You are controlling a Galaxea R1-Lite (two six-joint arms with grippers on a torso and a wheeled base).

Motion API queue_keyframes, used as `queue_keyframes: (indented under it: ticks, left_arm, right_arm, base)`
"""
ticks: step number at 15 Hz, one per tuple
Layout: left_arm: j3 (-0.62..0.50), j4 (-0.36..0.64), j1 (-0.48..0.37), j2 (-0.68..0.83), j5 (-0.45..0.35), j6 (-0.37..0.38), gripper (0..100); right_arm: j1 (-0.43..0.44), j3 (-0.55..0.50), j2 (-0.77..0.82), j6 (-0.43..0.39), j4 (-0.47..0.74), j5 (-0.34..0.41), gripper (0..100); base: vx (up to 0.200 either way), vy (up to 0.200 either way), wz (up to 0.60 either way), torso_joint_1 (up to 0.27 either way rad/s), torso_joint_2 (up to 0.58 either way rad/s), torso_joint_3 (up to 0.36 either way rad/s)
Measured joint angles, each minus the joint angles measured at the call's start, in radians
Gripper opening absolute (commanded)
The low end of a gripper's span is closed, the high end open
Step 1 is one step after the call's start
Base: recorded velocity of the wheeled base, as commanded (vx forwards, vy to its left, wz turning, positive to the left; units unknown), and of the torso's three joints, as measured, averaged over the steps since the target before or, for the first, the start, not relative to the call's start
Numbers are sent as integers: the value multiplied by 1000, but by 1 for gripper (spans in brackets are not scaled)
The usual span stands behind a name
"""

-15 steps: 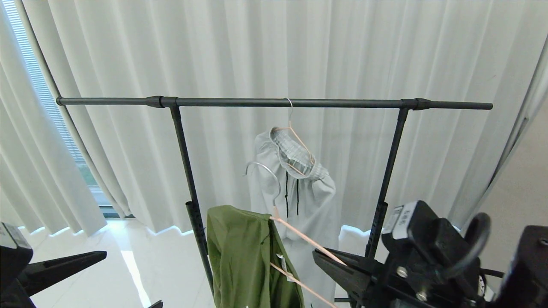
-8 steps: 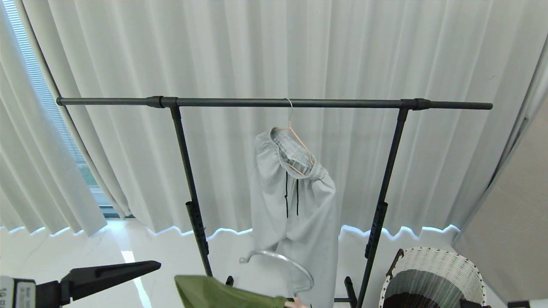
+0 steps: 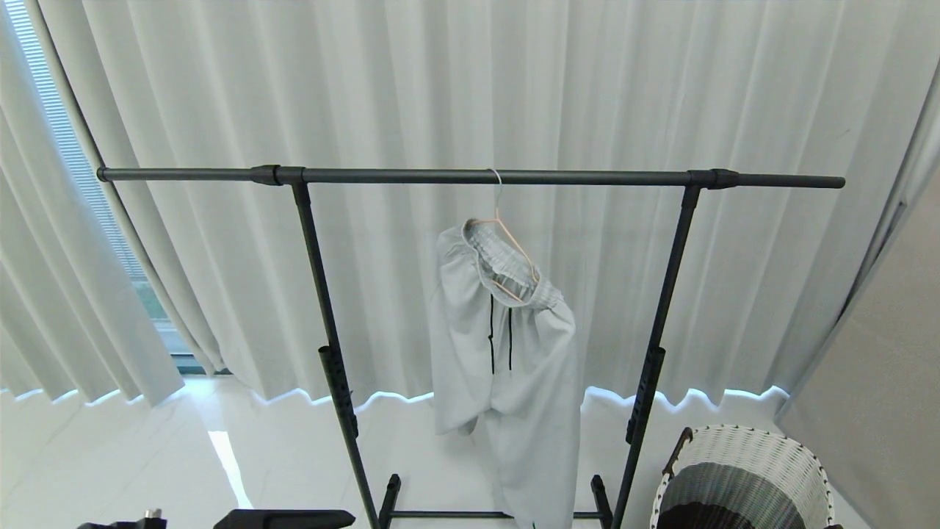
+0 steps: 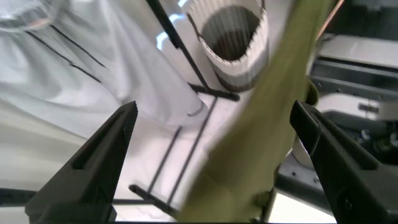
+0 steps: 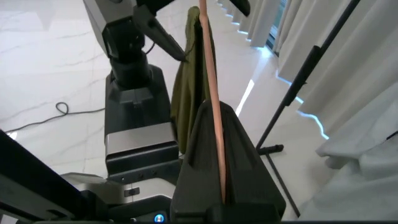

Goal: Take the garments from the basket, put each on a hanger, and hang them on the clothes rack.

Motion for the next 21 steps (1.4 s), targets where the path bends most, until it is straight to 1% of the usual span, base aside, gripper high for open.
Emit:
queue_keyframes:
  ticks: [2, 7, 8, 14, 15, 18, 20, 21]
  left_arm:
    - [20, 0, 0, 7, -31, 0, 100]
    - [30, -14, -1, 21, -35, 0, 100]
    - [31, -14, -2, 22, -36, 0, 0]
    - [48, -14, -27, 25, -36, 0, 0]
    - [50, -15, -28, 26, -35, -1, 0]
    - [55, -13, -24, 27, -29, -8, 0]
    - [72, -13, -7, 27, 0, -7, 0]
    - [82, -14, 10, 27, 31, -4, 0]
  right_arm:
    - [3, -3, 4, 0, 0, 1, 0]
    - [14, -11, 14, 0, 0, 1, 0]
    - [20, -14, 15, 0, 0, 1, 0]
    - [28, -17, 19, 1, 0, 0, 0]
    - [28, -15, 19, 4, 0, 0, 100]
    - [28, -12, 18, 8, -3, 0, 100]
    - [18, -11, 20, 8, -2, -3, 100]
    - [3, -9, 21, 7, 0, -3, 100]
  base:
    - [0, 0, 0, 0, 0, 0]
    - [0, 0, 0, 0, 0, 0]
    - [0, 0, 0, 0, 0, 0]
    - [0, 0, 0, 0, 0, 0]
    - [0, 0, 0, 0, 0, 0]
    - [0, 0, 0, 0, 0, 0]
    - [0, 0, 0, 0, 0, 0]
    - [0, 0, 0, 0, 0, 0]
